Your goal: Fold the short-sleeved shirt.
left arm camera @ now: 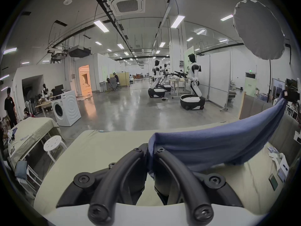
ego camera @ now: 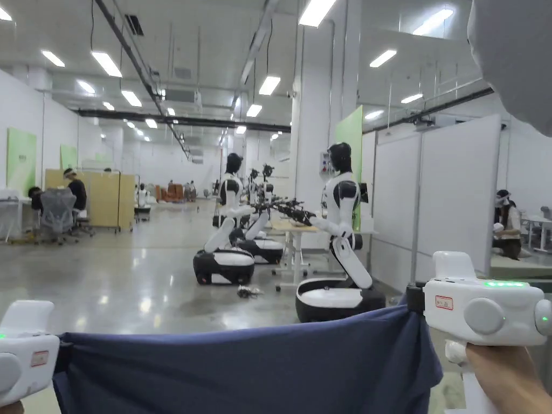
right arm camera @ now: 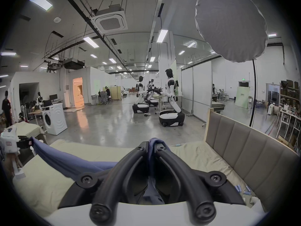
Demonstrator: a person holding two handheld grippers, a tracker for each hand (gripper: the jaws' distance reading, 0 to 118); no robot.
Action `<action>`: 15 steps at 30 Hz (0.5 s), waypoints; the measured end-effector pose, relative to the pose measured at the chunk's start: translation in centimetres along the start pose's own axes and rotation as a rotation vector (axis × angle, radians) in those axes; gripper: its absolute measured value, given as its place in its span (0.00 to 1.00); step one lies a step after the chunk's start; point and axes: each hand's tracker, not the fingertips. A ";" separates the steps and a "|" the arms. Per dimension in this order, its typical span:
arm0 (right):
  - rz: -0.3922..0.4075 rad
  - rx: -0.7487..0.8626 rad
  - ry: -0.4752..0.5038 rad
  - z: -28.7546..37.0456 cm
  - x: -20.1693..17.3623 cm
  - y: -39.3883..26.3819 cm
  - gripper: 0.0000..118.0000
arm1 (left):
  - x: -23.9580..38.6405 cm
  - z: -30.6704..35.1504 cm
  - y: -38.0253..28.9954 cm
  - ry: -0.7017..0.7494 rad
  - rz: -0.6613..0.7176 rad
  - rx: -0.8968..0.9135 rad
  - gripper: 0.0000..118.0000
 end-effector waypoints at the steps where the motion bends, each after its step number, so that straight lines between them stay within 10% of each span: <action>1: 0.026 -0.020 0.014 1.7 0.0 -1.0 0.06 | -0.1 1.7 -1.1 -0.004 -0.005 -0.009 0.06; 15: 0.063 -0.388 0.186 23.6 1.9 -32.4 0.06 | -0.2 20.7 -34.1 -0.132 -0.207 -0.325 0.06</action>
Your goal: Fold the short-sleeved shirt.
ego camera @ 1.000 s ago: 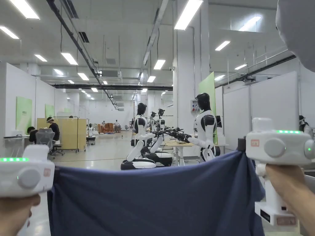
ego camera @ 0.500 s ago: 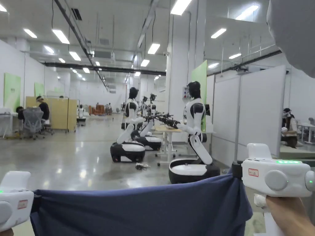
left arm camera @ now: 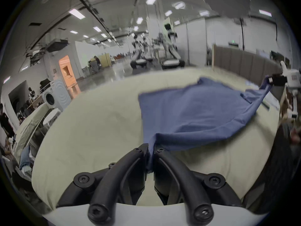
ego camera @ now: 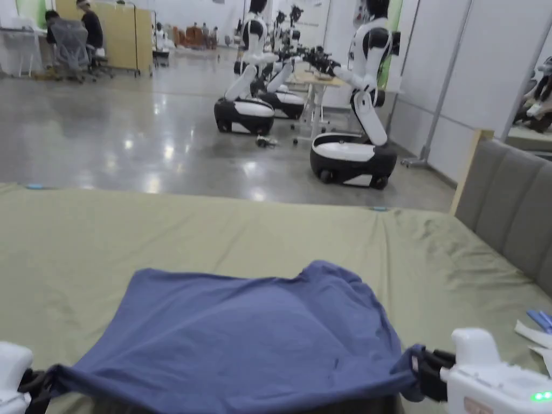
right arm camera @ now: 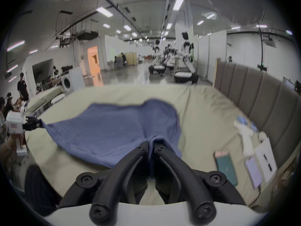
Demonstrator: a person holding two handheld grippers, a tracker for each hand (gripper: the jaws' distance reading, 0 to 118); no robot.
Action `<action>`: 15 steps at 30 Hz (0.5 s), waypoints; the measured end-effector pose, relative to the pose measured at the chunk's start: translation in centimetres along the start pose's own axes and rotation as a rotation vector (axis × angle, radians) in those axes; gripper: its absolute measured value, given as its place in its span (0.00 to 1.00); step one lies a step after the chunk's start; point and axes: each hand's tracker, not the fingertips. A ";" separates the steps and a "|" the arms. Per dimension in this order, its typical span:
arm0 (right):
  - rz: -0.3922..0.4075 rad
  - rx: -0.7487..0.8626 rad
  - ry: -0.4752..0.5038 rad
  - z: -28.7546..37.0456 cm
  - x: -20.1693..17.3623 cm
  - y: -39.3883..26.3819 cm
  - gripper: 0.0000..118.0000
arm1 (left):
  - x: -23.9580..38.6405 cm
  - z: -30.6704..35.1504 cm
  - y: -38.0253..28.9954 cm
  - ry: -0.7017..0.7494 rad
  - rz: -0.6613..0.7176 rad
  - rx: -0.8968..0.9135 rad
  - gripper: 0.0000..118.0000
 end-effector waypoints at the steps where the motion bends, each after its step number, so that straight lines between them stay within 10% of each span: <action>1: 0.030 -0.061 -0.044 -0.6 -0.3 -2.5 0.06 | 0.5 0.6 -1.4 -0.005 0.013 -0.050 0.06; 5: 0.015 -0.285 -0.035 -2.5 1.0 -7.2 0.06 | 0.8 0.3 -4.7 0.011 0.008 -0.111 0.06; 10: -0.018 -0.147 -0.044 -0.5 1.7 -6.3 0.06 | -0.2 -0.5 -5.7 -0.019 0.024 -0.110 0.09; 12: -0.034 -0.132 0.001 -0.8 2.3 -6.5 0.23 | -0.1 0.4 -5.4 0.000 0.006 -0.090 0.46; 13: -0.037 -0.132 0.000 -0.5 2.3 -6.5 0.59 | 0.2 2.0 -4.8 -0.019 0.015 -0.084 0.73; 15: -0.006 -0.127 0.052 0.9 1.9 -6.9 0.84 | 0.7 4.7 -4.4 -0.001 0.035 -0.044 0.93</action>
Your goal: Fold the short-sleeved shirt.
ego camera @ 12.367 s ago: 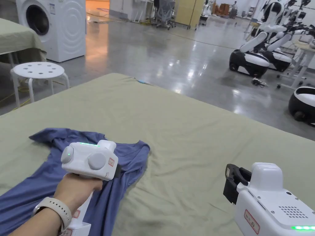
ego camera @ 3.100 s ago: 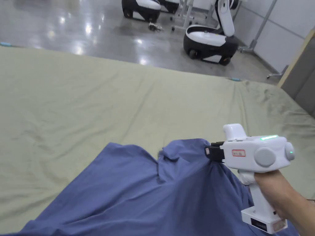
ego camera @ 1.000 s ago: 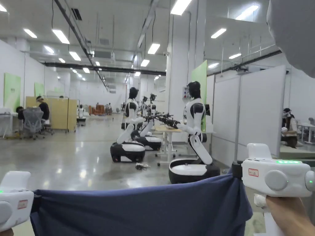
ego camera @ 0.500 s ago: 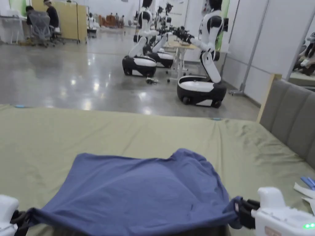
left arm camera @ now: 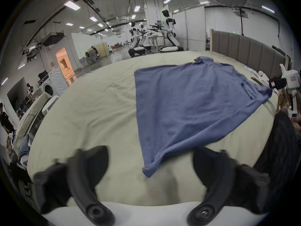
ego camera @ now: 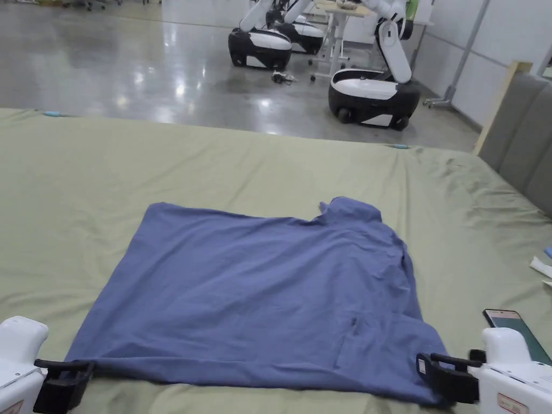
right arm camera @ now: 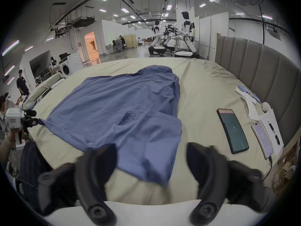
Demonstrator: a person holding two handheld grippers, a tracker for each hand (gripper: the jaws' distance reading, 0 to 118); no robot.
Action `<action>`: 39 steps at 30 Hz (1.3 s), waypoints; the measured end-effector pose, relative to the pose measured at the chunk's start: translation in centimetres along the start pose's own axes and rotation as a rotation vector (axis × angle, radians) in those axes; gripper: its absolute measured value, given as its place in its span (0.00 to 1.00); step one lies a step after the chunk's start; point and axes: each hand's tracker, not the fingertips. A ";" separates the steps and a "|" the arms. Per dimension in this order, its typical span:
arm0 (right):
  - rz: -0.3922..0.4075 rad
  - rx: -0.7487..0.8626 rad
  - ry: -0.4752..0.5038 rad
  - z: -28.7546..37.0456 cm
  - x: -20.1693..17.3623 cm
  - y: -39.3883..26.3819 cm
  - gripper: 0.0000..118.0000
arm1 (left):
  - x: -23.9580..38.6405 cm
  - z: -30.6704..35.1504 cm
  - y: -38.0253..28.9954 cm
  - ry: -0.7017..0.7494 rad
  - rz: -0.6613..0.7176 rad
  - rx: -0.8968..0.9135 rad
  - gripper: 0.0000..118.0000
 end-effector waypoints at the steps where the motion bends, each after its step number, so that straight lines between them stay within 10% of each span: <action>1: 0.005 0.020 0.010 0.8 -0.2 -0.3 0.82 | 0.2 1.3 0.0 0.001 0.004 0.036 0.93; 5: 0.095 0.033 -0.015 5.3 -4.0 -0.1 0.79 | 1.0 4.3 -0.3 0.013 0.082 0.034 0.86; 6: 0.092 0.018 -0.014 5.9 -4.8 -0.2 0.61 | -0.1 3.1 -1.2 -0.009 0.141 -0.021 0.62; 7: 0.086 0.013 -0.025 6.3 -5.4 -0.3 0.20 | -0.3 3.0 -1.3 -0.031 0.165 -0.036 0.07; 8: 0.035 0.014 -0.062 6.0 -4.5 -0.9 0.00 | -0.4 2.6 -1.5 -0.014 0.170 -0.056 0.03; 13: -0.105 -0.015 -0.068 5.1 -2.8 -2.0 0.00 | 1.0 0.9 -1.9 0.014 0.113 -0.090 0.05; 19: -0.140 0.001 -0.101 5.0 -1.6 -1.9 0.00 | 1.1 -1.1 -1.0 0.028 -0.013 -0.076 0.76; 24: -0.149 -0.009 -0.124 4.8 -1.4 -1.8 0.00 | 1.2 -3.9 -0.2 0.033 -0.058 -0.125 0.71; 26: -0.133 -0.029 -0.129 4.5 -1.1 -1.8 0.00 | 0.4 -4.3 -0.1 -0.046 -0.015 -0.161 0.05; 29: -0.099 -0.072 -0.128 3.2 -0.5 -1.9 0.01 | 0.7 -4.3 -0.1 -0.056 0.043 -0.134 0.05; 30: -0.096 -0.063 -0.132 2.7 -0.4 -2.1 0.12 | 0.1 -4.4 -0.4 -0.055 0.045 -0.130 0.05; 32: -0.089 -0.044 -0.104 2.1 0.2 -2.2 0.93 | 0.0 -4.2 -0.4 -0.048 0.059 -0.114 0.05; 33: -0.099 -0.095 -0.071 1.2 0.4 -2.2 0.99 | 0.0 -4.1 -0.3 -0.056 0.071 -0.115 0.05; 37: -0.067 -0.136 -0.080 -0.2 0.1 -2.1 0.92 | 0.3 -3.9 -0.2 -0.046 0.065 -0.120 0.05; 38: -0.039 -0.159 -0.080 -0.6 -0.2 -2.1 0.77 | 0.2 -4.1 -0.3 -0.042 0.062 -0.120 0.05; 39: -0.014 -0.204 -0.097 -1.0 -0.5 -2.1 0.34 | 0.1 -4.3 -0.3 -0.039 0.068 -0.127 0.05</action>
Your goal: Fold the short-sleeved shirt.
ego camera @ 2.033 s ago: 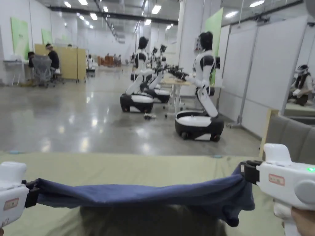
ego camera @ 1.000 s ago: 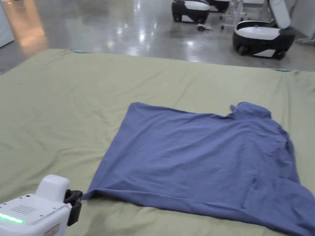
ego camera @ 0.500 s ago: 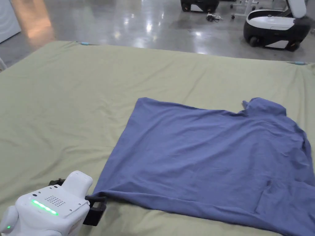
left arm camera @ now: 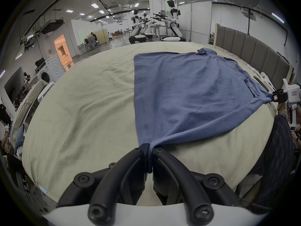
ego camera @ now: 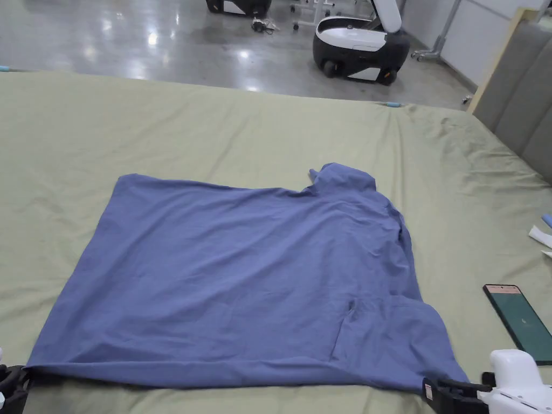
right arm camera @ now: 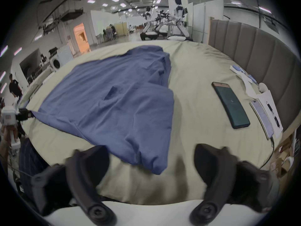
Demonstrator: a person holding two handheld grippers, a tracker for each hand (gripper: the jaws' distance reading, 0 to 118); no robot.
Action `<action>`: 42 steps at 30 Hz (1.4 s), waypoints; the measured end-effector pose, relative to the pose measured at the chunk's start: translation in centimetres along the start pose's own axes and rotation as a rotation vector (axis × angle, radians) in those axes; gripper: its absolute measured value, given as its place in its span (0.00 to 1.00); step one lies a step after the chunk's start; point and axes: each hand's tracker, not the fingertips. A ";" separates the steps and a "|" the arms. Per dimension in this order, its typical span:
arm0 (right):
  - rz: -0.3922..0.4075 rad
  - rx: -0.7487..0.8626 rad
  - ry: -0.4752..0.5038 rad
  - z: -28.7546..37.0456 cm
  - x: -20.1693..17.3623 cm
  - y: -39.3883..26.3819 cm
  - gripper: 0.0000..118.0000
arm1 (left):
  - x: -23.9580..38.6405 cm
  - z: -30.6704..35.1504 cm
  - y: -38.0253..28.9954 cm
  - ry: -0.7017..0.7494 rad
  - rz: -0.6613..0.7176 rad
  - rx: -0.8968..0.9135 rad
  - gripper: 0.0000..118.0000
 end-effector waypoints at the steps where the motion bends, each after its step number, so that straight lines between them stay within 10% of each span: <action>1: 0.009 -0.025 -0.011 -1.1 0.0 0.5 0.03 | -0.1 0.0 0.0 -0.011 0.017 -0.005 0.05; 7: -0.157 0.049 0.080 0.7 2.0 2.6 0.03 | -1.5 1.8 1.4 0.015 -0.013 0.049 0.05; 15: -0.128 0.111 0.147 4.8 1.3 13.7 0.03 | -2.9 0.5 11.1 0.076 -0.097 0.138 0.05; 26: -0.217 -0.119 -0.015 -12.3 1.9 20.0 0.06 | -2.8 -18.1 19.7 0.120 -0.046 -0.262 0.05; 27: -0.217 -0.113 -0.015 -12.5 1.7 19.7 0.15 | -2.5 -17.4 19.5 0.108 -0.031 -0.244 0.07; 29: -0.204 -0.069 -0.005 -10.9 1.9 18.9 0.87 | -2.9 -15.4 19.0 0.056 0.002 -0.141 0.46; 30: -0.160 -0.034 -0.008 -9.7 1.6 18.3 1.00 | -3.1 -13.6 18.6 0.054 0.023 -0.075 0.67; 32: -0.067 0.142 -0.013 -6.0 0.8 16.9 0.94 | -2.8 -8.3 16.8 0.005 0.077 0.052 0.90; 38: -0.033 0.307 -0.052 1.3 -0.7 8.1 0.87 | 0.0 0.9 7.2 0.077 0.015 0.216 0.88; 39: -0.050 0.309 -0.067 2.0 -1.3 6.8 0.67 | -0.4 1.1 5.3 0.086 0.018 0.218 0.82; 41: -0.081 0.306 -0.090 2.9 -2.5 4.7 0.03 | 0.2 0.8 3.3 0.151 0.009 0.162 0.12; 42: -0.100 0.308 -0.076 3.3 -2.7 3.9 0.03 | 0.3 0.4 2.5 0.155 0.002 0.160 0.03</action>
